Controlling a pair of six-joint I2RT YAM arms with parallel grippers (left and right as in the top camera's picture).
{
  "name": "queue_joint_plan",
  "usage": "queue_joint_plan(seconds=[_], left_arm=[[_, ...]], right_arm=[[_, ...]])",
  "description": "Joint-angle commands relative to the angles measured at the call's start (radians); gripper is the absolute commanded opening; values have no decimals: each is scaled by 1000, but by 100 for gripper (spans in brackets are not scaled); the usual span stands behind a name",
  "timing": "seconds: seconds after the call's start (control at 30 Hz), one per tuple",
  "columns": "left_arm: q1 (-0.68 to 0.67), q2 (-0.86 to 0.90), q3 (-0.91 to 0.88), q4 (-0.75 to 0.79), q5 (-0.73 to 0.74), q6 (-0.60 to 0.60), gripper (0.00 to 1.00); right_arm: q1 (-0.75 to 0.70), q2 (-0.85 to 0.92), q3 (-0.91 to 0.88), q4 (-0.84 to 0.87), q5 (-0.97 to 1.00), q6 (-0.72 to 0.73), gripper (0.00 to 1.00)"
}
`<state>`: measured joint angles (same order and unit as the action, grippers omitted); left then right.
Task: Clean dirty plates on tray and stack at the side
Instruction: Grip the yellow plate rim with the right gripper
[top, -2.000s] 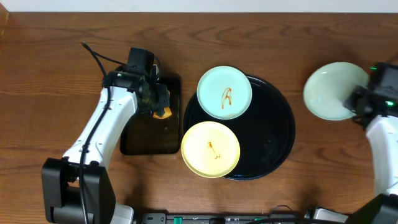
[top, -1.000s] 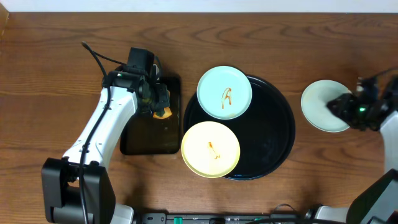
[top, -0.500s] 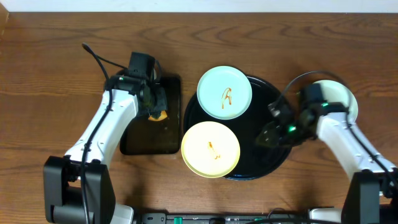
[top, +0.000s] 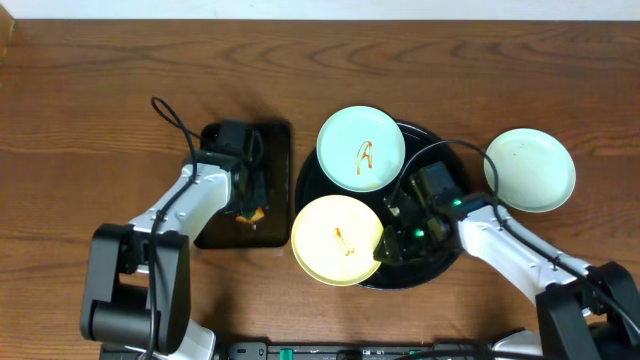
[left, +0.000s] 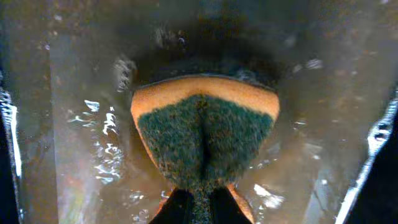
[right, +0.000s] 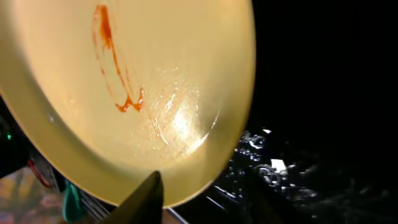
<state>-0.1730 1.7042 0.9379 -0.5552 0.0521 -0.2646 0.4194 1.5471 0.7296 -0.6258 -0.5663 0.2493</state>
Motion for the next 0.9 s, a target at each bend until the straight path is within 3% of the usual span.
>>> queue_joint_plan(seconds=[0.0,0.13,0.33,0.47,0.5,0.57,0.7,0.87], left_arm=[[2,14,-15,6,8,2,7],[2,-5,12,19,56,3,7],[2,-82,39,22,72,10,8],[2,-127,39,18,81,10,8],[2,-138,39,16,89,10,8],[2,-158,39,11,98,10,7],[2,-172,39,10,98,10,7],[2,-171,35,-4,98,9,8]], right_arm=[[26,-2,-8,6,62,119,32],[27,-2,-8,22,80,139,26],[27,-2,-8,34,99,140,2],[26,-3,-8,45,127,139,1],[26,-3,-8,49,129,139,2],[26,-3,-8,56,128,139,17],[27,-3,-8,53,109,140,32],[27,-2,-8,1,89,139,35]])
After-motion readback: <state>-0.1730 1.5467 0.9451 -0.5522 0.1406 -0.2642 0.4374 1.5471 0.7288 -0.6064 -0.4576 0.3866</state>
